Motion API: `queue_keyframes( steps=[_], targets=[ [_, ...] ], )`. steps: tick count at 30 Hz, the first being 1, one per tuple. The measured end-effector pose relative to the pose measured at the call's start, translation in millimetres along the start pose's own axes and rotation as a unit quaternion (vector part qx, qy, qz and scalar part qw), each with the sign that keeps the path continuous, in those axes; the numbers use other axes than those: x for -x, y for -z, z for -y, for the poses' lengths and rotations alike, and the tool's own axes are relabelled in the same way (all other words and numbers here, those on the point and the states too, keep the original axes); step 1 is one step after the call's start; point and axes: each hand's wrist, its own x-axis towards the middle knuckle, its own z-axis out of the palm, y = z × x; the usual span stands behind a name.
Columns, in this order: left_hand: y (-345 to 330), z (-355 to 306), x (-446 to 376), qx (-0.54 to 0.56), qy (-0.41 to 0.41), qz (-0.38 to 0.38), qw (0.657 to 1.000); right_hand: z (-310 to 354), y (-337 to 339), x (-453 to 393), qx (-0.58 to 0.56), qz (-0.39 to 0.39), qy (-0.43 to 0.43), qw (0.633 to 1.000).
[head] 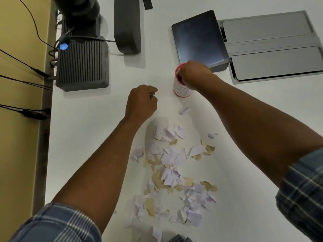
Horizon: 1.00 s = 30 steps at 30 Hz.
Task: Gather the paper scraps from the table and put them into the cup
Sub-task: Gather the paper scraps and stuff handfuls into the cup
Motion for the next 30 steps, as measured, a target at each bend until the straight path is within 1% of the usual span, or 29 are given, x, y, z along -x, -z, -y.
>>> queue_keyframes(
  steps=[2,6,7,12,14,17,19,20,22,23,25,27,30],
  targets=[
    [-2.2,6.5,9.3,-0.001,-0.004,0.001,1.000,1.4,2.4,-4.7,0.019,0.028,-0.005,0.999],
    [-4.3,17.4,21.2,0.000,0.012,0.027,1.000,3.8,6.6,-10.0,0.102,0.069,0.016,0.992],
    [-4.8,19.6,23.6,-0.004,0.017,0.036,0.999,2.1,6.3,-11.2,0.100,0.076,0.017,0.992],
    [-3.6,26.5,32.3,-0.014,0.036,0.055,0.998,-10.5,15.5,-0.3,0.053,0.037,0.088,0.994],
    [-2.2,27.0,35.1,-0.015,0.045,0.056,0.997,-13.9,17.5,6.2,0.058,0.007,0.085,0.995],
    [-2.3,29.4,39.6,-0.019,0.046,0.054,0.997,-13.4,14.0,17.8,0.038,-0.049,0.051,0.997],
    [-3.2,32.6,45.6,-0.020,0.050,0.049,0.997,-8.5,3.8,21.6,-0.007,-0.072,0.074,0.995],
    [-3.7,34.9,49.7,-0.021,0.050,0.047,0.997,-7.0,-3.2,23.4,-0.017,-0.071,0.092,0.993],
    [-5.7,41.9,59.7,-0.030,0.039,0.050,0.998,-4.7,-18.4,25.8,-0.066,-0.013,0.059,0.996],
    [-7.1,46.4,65.4,-0.040,0.032,0.059,0.997,-4.6,-25.4,24.9,-0.080,-0.006,0.047,0.996],
    [-9.5,55.3,76.8,-0.057,0.026,0.076,0.995,-4.7,-36.4,19.7,-0.071,-0.014,0.046,0.996],
    [-11.6,62.1,86.1,-0.069,0.026,0.080,0.994,-6.2,-39.7,14.2,-0.070,-0.018,0.045,0.996],
    [-14.1,67.1,95.0,-0.078,0.025,0.078,0.994,-7.2,-42.6,4.3,-0.058,0.001,0.032,0.998]
  ],
)
